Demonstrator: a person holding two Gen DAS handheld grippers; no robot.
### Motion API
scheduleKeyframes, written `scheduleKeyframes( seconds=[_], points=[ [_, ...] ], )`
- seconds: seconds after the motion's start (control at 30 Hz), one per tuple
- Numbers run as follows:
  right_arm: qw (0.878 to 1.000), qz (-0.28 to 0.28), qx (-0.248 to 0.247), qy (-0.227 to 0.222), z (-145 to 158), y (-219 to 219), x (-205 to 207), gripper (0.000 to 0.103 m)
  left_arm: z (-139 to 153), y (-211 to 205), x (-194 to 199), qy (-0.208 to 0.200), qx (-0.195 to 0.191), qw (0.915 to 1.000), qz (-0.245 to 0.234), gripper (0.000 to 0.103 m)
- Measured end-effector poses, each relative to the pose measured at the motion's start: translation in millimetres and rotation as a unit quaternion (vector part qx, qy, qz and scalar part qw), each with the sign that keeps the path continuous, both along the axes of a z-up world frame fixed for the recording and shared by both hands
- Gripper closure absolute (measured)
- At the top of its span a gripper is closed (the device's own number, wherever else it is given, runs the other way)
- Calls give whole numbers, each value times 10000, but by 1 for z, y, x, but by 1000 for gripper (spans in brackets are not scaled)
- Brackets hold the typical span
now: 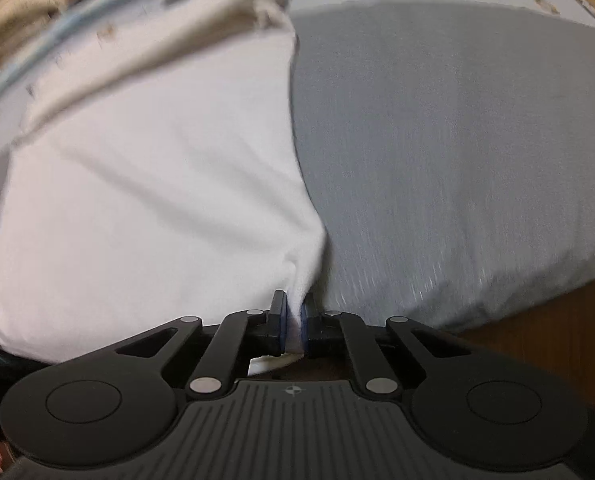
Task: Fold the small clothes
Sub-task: 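Lift the hem with both tools and fold it toward the collar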
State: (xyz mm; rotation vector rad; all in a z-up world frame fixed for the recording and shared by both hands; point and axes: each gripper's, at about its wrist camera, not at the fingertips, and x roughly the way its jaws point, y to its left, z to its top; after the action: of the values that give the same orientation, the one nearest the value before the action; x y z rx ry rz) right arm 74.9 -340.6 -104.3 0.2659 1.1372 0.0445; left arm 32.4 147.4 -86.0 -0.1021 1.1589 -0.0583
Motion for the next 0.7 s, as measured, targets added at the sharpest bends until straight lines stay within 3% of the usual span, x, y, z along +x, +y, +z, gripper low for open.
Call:
scheduleKeyframes(
  seconds=[0.13,0.23,0.33,0.47,0.6,0.7],
  points=[
    [9979,-69,292,-566,39,-9,-7,97,41,4,-3,-419,-22,9989,-200,96],
    [9944,-123,522,-914,70,-16,-21,97,84,8,-19,-814,-300,9956,-349,97],
    [9883,-46,806,-1295,103,-25,-48,98,126,13,-48,-1172,-465,9899,-654,97],
    [9776,204,1181,-1729,148,-39,-98,98,178,31,-93,-1612,-969,9774,-966,97],
    [9659,231,1646,-1986,168,-60,-127,98,189,59,-100,-1661,-1552,9723,-540,97],
    [9658,10,1778,-1886,157,-69,-113,98,172,64,-68,-1418,-1501,9782,-210,97]
  ],
)
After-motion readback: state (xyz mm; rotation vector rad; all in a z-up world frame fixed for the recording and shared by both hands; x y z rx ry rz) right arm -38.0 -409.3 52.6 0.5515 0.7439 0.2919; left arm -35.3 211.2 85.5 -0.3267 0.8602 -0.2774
